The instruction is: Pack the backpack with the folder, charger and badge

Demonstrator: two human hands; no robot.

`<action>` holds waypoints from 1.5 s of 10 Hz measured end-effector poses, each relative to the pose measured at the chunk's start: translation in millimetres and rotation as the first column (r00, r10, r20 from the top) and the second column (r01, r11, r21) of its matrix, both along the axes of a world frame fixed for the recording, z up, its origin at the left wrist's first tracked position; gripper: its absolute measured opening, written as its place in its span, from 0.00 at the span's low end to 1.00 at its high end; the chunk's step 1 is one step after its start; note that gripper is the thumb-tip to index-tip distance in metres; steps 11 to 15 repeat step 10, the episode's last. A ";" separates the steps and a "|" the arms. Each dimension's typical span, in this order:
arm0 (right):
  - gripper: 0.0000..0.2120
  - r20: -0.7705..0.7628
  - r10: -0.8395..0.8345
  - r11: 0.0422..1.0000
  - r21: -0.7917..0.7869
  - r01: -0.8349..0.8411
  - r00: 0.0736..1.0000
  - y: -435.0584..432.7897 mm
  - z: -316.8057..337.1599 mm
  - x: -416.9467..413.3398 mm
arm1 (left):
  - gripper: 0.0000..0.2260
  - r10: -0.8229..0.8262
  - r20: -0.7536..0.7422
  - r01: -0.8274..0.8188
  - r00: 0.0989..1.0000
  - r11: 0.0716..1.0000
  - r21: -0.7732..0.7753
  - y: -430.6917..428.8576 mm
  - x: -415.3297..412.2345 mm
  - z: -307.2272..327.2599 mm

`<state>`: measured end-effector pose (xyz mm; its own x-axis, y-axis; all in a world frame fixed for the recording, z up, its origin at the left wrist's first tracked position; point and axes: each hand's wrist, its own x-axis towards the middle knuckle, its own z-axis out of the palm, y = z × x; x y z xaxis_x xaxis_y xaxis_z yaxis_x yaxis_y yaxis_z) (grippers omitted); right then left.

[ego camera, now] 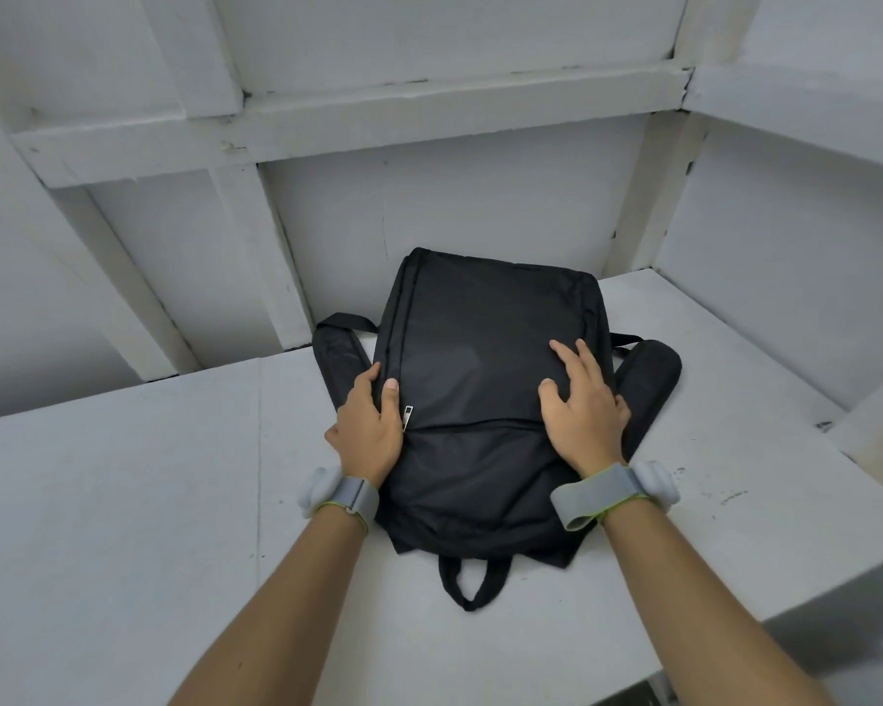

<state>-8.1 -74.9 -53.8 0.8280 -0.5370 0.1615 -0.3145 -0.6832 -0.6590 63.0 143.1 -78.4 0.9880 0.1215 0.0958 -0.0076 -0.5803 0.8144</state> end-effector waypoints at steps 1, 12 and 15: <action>0.24 -0.004 0.005 1.000 -0.002 -0.005 1.000 -0.4 -0.2 -0.3 | 0.19 -0.002 -0.004 0.002 1.000 1.000 -0.003 0.4 -0.3 0.4; 0.24 0.016 0.014 0.997 0.073 -0.015 1.000 -2.1 11.6 -10.6 | 0.21 -0.088 -0.066 0.067 0.994 0.961 -0.269 24.8 -17.4 10.4; 0.24 0.016 0.014 0.997 0.073 -0.015 1.000 -2.1 11.6 -10.6 | 0.21 -0.088 -0.066 0.067 0.994 0.961 -0.269 24.8 -17.4 10.4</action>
